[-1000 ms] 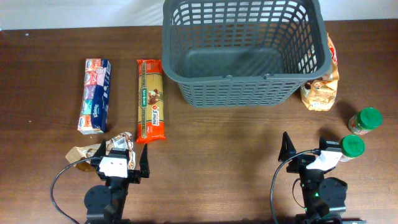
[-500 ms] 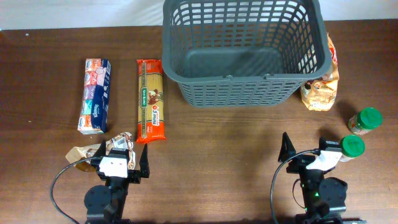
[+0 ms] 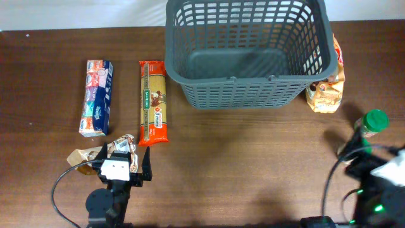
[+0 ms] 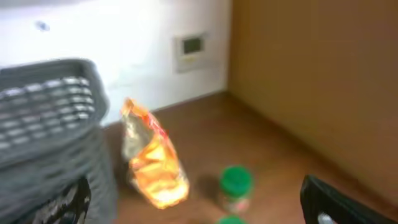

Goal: Pack container
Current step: 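Move the right gripper over the green-capped jars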

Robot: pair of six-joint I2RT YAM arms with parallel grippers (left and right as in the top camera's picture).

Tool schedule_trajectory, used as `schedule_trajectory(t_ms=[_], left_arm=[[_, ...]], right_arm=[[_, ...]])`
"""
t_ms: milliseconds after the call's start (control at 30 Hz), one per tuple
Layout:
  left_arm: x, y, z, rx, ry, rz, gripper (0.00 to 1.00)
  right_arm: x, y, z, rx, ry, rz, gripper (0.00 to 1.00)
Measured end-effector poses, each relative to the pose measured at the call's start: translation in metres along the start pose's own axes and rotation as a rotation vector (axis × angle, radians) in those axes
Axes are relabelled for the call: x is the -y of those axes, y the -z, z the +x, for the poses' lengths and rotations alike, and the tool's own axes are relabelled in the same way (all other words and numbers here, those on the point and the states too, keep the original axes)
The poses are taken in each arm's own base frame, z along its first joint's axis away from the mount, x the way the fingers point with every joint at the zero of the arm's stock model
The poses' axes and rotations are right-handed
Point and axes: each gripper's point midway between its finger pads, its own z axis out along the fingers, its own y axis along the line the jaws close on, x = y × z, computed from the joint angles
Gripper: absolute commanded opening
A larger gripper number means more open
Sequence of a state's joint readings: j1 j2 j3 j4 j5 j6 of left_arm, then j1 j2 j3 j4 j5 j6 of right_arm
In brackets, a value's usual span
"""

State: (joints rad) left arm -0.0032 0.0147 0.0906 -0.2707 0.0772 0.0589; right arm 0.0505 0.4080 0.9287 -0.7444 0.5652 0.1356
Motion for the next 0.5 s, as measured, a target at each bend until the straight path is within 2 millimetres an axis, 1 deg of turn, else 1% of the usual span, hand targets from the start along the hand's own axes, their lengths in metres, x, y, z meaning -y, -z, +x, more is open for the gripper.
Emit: schedule_trajectory(t_ms=[100,133,167,267,367,500], left_arm=[[0.000,0.000,0.000,0.000,0.000,0.000,0.99],[0.000,0.000,0.000,-0.001,0.000,0.000,0.99],[0.000,0.000,0.000,0.000,0.000,0.000,0.99],[0.000,0.000,0.000,0.000,0.000,0.000,0.99],[0.000,0.000,0.000,0.000,0.000,0.000,0.99],[0.000,0.000,0.000,0.000,0.000,0.000,0.99]], right_arm=[[0.006,0.003,-0.028,-0.089,0.069,0.062,0.99],[0.006,0.003,-0.035,-0.115,0.086,0.071,0.99],[0.004,0.002,-0.048,-0.139,0.105,0.075,0.99],[0.000,0.004,-0.050,-0.239,0.166,0.054,0.99],[-0.009,-0.001,-0.056,-0.263,0.176,0.029,0.99],[-0.015,-0.009,-0.050,-0.300,0.190,0.025,0.99]])
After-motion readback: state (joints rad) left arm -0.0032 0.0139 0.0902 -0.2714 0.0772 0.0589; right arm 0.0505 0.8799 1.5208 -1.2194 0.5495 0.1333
